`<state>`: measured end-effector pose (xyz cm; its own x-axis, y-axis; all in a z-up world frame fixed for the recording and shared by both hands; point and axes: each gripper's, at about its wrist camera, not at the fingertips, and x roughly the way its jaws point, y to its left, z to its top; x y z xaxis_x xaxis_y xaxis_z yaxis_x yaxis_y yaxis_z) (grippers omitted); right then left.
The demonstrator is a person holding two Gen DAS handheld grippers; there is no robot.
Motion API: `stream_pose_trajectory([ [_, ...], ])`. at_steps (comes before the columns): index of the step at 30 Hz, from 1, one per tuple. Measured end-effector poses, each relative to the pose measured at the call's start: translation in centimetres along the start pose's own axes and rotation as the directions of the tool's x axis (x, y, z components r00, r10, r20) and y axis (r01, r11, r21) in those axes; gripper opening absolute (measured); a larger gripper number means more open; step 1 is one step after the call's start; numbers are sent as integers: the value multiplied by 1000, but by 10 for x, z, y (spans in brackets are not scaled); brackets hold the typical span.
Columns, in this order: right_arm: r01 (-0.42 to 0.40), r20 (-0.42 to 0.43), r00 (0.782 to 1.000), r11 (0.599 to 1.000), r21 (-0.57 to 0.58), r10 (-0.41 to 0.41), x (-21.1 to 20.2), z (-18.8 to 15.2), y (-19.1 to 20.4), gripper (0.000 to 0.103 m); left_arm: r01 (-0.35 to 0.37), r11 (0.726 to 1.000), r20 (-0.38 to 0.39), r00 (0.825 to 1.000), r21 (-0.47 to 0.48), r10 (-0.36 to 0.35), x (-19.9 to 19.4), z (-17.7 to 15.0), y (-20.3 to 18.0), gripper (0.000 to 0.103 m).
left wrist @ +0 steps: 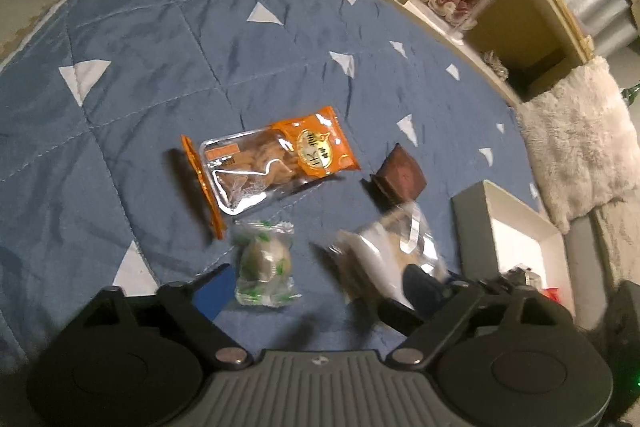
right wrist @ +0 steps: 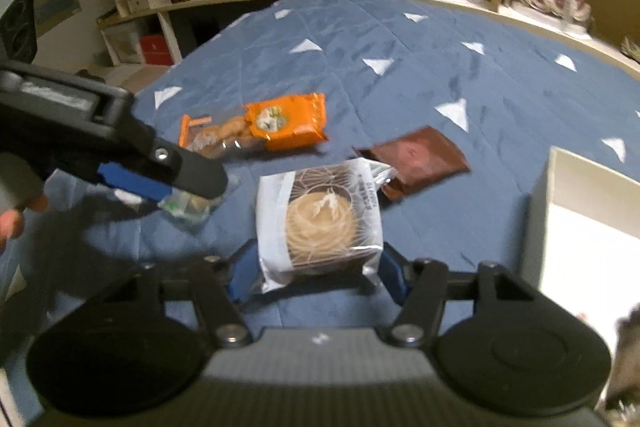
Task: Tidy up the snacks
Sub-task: 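Grasp clear round-cookie packet with right tool while left tool grasps green-printed clear packet, then carry cookie packet in right tool while left tool carries green packet toward tray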
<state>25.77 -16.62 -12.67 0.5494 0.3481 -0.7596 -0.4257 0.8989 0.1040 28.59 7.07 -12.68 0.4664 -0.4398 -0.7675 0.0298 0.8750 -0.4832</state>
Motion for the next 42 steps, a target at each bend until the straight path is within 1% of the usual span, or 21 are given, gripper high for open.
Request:
stream_pose_trajectory([
  [2,14,-22,1000,1000,14,-13,-7,-7,0,68,-34,999,5,999,19,34,4,0,-2,82],
  [4,11,-50,999,1000,26,-10,-14,-14,1,68,-69,997,8,998,32,68,9,-1,-3,74],
  [8,14,-109,994,1000,18,-12,-25,-27,11,70,-108,993,14,994,42,108,16,-2,-3,70],
  [9,19,-123,992,1000,5,-19,-27,-29,14,76,-118,992,17,993,51,117,16,-1,-4,69],
  [10,26,-128,991,1000,-9,-27,-29,-31,17,83,-128,990,21,992,62,127,17,-2,-6,67],
  [12,53,-106,993,997,-48,-58,-34,-30,21,91,-144,987,28,989,72,143,17,-2,-8,64],
  [14,72,-88,993,995,-67,-78,-37,-29,21,92,-162,983,33,987,84,160,19,-3,-9,62],
  [16,62,-68,995,996,-61,-67,-35,-24,18,93,-184,978,36,983,100,181,21,-4,-11,59],
  [20,35,-65,997,998,-52,-39,-24,-18,13,93,-213,969,42,977,123,209,24,-5,-15,58],
  [24,4,-86,996,997,-75,-11,-9,-14,18,93,-230,966,49,973,121,226,25,-6,-15,50],
  [27,6,-97,995,996,-86,-14,-3,-14,23,93,-239,965,52,971,111,235,26,-5,-12,44],
  [29,20,-102,994,996,-83,-29,1,-16,23,93,-243,964,53,970,108,239,25,-5,-11,42],
  [32,45,-112,992,997,-64,-52,4,-18,22,85,-258,960,58,966,109,253,25,-5,-11,37],
  [34,28,-116,993,999,-47,-34,5,-20,19,76,-258,961,62,965,103,253,25,-5,-11,35],
  [36,17,-115,993,999,-35,-21,4,-20,18,72,-255,961,63,966,101,250,23,-6,-11,35],
  [40,16,-92,996,1000,-19,-18,0,-22,15,71,-224,972,61,974,67,220,12,-6,-11,35],
  [42,24,-71,997,1000,-8,-24,-6,-21,13,71,-218,973,68,975,72,213,7,-8,-15,35],
])
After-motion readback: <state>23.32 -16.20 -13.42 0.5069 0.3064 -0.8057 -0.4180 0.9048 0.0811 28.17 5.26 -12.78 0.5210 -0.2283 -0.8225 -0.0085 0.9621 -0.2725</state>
